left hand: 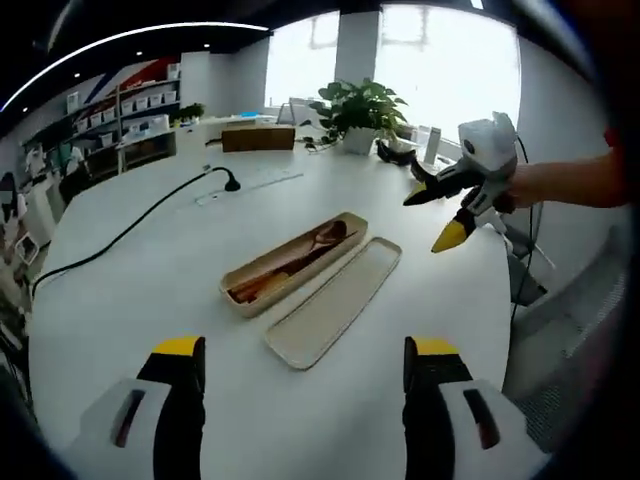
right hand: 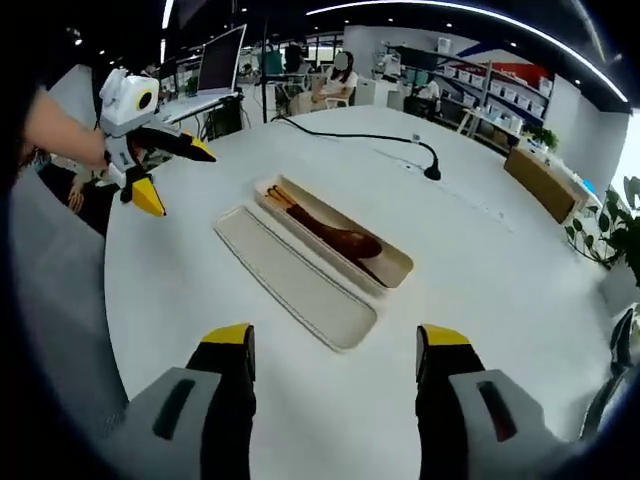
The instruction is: Arrange the utensils inside the cutlery case until each visible utensil rests in its matching compartment.
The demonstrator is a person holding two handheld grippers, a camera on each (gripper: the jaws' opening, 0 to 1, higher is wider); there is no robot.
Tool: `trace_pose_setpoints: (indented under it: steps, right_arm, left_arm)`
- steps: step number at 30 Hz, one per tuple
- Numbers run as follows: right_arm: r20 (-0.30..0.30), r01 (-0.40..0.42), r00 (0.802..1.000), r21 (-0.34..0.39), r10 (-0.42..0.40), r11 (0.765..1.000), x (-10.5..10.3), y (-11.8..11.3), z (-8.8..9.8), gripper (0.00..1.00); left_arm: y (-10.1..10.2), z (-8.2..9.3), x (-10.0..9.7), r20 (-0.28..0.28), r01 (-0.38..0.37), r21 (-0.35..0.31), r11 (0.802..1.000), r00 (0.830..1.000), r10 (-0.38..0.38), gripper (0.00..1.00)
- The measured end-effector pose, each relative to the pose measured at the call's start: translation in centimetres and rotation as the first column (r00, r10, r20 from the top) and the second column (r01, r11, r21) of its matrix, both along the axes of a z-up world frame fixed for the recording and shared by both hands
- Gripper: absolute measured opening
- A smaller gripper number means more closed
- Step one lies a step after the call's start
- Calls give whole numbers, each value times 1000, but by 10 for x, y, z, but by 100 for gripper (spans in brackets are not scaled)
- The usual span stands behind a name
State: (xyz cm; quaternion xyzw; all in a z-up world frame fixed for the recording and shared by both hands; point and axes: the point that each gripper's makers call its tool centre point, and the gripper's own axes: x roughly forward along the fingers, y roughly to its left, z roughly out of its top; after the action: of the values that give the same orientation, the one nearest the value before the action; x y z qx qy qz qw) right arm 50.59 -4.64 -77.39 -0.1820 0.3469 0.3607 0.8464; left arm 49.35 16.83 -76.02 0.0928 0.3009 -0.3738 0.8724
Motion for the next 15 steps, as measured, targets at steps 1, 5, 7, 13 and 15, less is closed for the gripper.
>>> trace_pose_setpoints:
  steps: [1,5,7,13,15]
  right_arm:
    - [0,-4,1000,-4,4,1000,2,0,-2,63]
    - [-9,-34,999,-21,34,999,8,1,-10,63]
    - [-19,-60,998,-37,59,997,9,2,-14,63]
    - [-54,-62,997,-27,60,998,19,0,-28,59]
    - [-64,-63,996,-20,62,998,21,1,-32,59]
  left_arm:
    - [-3,-1,1,0,7,-5,1000,1000,-7,83]
    - [-13,-11,3,13,54,20,998,998,-54,80]
    - [-15,-15,4,8,58,20,998,998,-58,79]
    - [-15,-30,12,-26,44,25,999,999,-43,75]
    - [-13,-32,17,-28,31,31,999,999,-30,73]
